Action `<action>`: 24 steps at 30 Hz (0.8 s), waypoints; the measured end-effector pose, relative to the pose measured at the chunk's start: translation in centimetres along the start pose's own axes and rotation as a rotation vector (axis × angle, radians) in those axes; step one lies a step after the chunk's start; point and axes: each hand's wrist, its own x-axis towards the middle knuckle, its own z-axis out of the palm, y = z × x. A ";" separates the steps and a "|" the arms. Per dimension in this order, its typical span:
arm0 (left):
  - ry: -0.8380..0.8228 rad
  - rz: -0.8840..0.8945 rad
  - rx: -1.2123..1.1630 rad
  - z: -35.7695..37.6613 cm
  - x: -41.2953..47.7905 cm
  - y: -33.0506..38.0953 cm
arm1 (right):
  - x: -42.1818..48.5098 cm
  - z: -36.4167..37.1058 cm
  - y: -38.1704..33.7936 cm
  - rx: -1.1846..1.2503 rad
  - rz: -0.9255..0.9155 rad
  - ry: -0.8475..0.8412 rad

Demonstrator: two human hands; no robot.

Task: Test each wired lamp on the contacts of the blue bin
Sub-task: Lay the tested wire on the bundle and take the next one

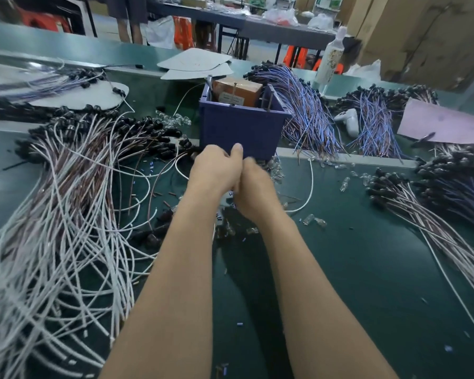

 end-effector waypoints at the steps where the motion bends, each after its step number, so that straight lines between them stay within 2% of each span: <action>1: -0.042 -0.022 0.015 0.1 0.1 0.0 | 0.2 -0.8 0.3 0.114 0.029 0.075; 3: -0.112 -0.079 -0.047 0.6 0.1 0.4 | 0.4 -2.7 0.8 0.264 0.037 0.202; 5: -0.146 -0.099 -0.286 1.5 0.2 1.3 | 0.4 -4.6 1.2 0.276 -0.030 0.255; 7: -0.120 -0.035 -0.553 2.5 0.2 3.0 | 0.3 -6.2 1.7 0.287 -0.084 0.248; 10: 0.012 0.100 -0.745 3.7 0.3 5.9 | -0.6 -9.0 3.3 0.323 -0.079 0.268; 12: 0.149 0.113 -0.909 4.1 0.5 7.9 | -2.0 -11.2 5.1 0.323 -0.047 0.299; 14: 0.272 0.084 -1.109 4.4 0.5 9.7 | -3.8 -13.9 6.8 0.274 -0.015 0.410; 16: 0.280 0.041 -1.261 5.5 0.4 11.3 | -5.9 -16.7 8.2 0.218 0.010 0.560; 18: 0.154 -0.017 -1.279 7.5 -0.2 12.8 | -7.7 -18.9 9.3 0.143 0.071 0.682; 20: -0.045 -0.101 -1.220 10.9 -1.4 14.0 | -8.9 -20.1 11.1 0.077 0.203 0.754; 24: -0.471 -0.294 -1.054 18.9 -4.2 15.0 | -10.3 -18.8 16.5 0.001 0.570 0.680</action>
